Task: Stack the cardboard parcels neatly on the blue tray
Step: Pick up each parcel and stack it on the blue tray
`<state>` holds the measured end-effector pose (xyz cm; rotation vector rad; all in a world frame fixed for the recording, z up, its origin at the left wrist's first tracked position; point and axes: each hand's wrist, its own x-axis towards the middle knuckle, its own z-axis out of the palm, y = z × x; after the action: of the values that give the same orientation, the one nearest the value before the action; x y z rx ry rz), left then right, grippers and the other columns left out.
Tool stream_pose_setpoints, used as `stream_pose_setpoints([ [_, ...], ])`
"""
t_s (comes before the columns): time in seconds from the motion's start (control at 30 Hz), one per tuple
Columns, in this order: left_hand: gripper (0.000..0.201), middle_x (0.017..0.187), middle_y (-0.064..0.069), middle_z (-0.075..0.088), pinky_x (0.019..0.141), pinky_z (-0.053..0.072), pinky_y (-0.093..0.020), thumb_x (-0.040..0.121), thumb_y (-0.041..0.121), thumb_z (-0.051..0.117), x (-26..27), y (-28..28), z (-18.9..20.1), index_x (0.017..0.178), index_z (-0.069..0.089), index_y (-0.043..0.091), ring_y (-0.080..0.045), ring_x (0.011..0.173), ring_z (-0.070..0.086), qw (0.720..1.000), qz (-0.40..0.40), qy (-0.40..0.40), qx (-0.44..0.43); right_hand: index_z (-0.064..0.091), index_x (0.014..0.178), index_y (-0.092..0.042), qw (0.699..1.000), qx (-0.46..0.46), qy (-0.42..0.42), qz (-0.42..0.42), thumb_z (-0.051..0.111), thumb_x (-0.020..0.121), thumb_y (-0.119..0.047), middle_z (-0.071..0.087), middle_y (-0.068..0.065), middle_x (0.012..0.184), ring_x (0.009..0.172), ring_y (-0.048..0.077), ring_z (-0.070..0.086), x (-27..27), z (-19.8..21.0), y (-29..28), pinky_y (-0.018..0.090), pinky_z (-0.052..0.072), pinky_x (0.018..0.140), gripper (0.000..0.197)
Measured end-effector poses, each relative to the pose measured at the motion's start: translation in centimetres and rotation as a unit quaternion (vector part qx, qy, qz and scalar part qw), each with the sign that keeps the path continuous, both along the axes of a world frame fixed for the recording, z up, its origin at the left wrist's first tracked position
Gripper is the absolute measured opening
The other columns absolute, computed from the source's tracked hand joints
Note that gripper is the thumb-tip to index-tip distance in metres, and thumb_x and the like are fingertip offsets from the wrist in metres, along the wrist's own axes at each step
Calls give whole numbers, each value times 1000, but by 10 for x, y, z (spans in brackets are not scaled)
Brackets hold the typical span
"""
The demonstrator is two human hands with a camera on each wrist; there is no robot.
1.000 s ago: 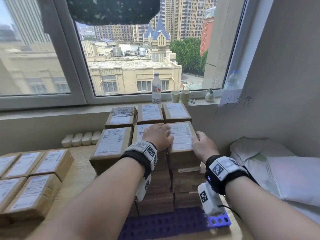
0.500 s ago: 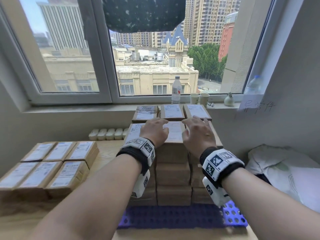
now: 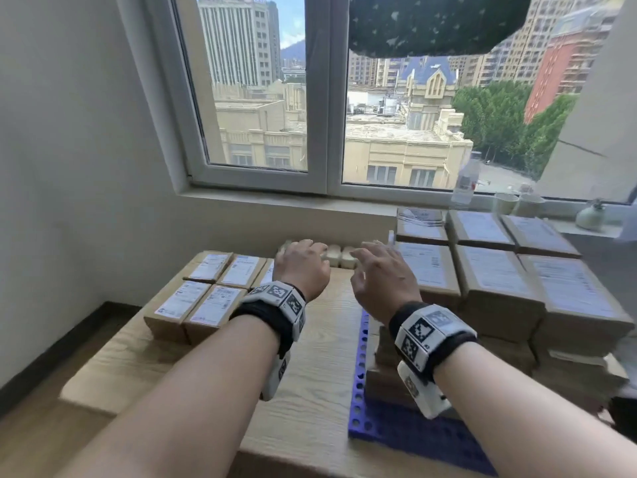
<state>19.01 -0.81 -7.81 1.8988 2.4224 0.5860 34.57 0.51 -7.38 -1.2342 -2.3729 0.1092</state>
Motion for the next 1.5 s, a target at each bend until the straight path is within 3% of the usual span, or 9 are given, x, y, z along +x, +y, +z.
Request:
stream_pose_setpoints([
  [0.2, 41, 139, 0, 51, 108, 36, -39, 95, 30, 45, -100, -34, -12, 135, 55, 24, -24, 130, 43, 1000, 28, -7, -9, 54, 134, -19, 999, -13, -35, 0, 47, 96, -27, 50, 1, 143, 134, 20, 41, -94, -11, -21, 34, 24, 115, 40],
  [0.43, 45, 147, 1, 45, 112, 31, -40, 96, 31, 44, -195, -68, -41, 141, 49, 25, -23, 135, 38, 998, 36, -20, -41, 51, 137, -20, 997, -54, -60, 3, 47, 95, -30, 48, 2, 145, 135, 21, 40, -194, -41, -43, 35, 28, 114, 43],
  [0.73, 44, 145, 2, 45, 110, 34, -42, 97, 34, 44, -285, -93, -85, 139, 49, 25, -22, 133, 38, 993, 71, -53, -84, 42, 144, -21, 989, -122, -84, 21, 46, 97, -31, 43, -1, 148, 136, 19, 39, -276, -78, -65, 36, 37, 110, 49],
  [0.93, 49, 151, 2, 39, 114, 29, -40, 96, 34, 44, -325, -81, -106, 144, 43, 26, -22, 137, 35, 989, 82, -79, -95, 32, 150, -22, 983, -160, -83, 37, 46, 97, -29, 34, -2, 154, 140, 17, 33, -319, -103, -47, 34, 35, 109, 55],
  [1.23, 50, 149, -2, 40, 111, 32, -40, 97, 32, 47, -394, -24, -132, 145, 39, 20, -24, 136, 35, 976, 103, -131, -140, 37, 146, -22, 967, -236, -88, 33, 43, 100, -33, 44, 0, 146, 136, 18, 38, -390, -145, 8, 36, 38, 108, 48],
  [1.4, 56, 153, -3, 36, 114, 32, -41, 96, 33, 50, -415, 8, -159, 149, 33, 19, -24, 139, 33, 958, 116, -187, -184, 43, 143, -17, 951, -298, -78, 32, 45, 99, -29, 52, 3, 140, 129, 19, 47, -418, -163, 35, 32, 39, 105, 46],
  [1.5, 60, 151, -6, 37, 109, 39, -45, 95, 35, 51, -421, 18, -174, 149, 31, 20, -27, 135, 38, 942, 134, -229, -208, 45, 144, -14, 943, -324, -68, 17, 47, 98, -27, 55, 4, 139, 126, 20, 51, -429, -171, 45, 32, 42, 104, 47],
])
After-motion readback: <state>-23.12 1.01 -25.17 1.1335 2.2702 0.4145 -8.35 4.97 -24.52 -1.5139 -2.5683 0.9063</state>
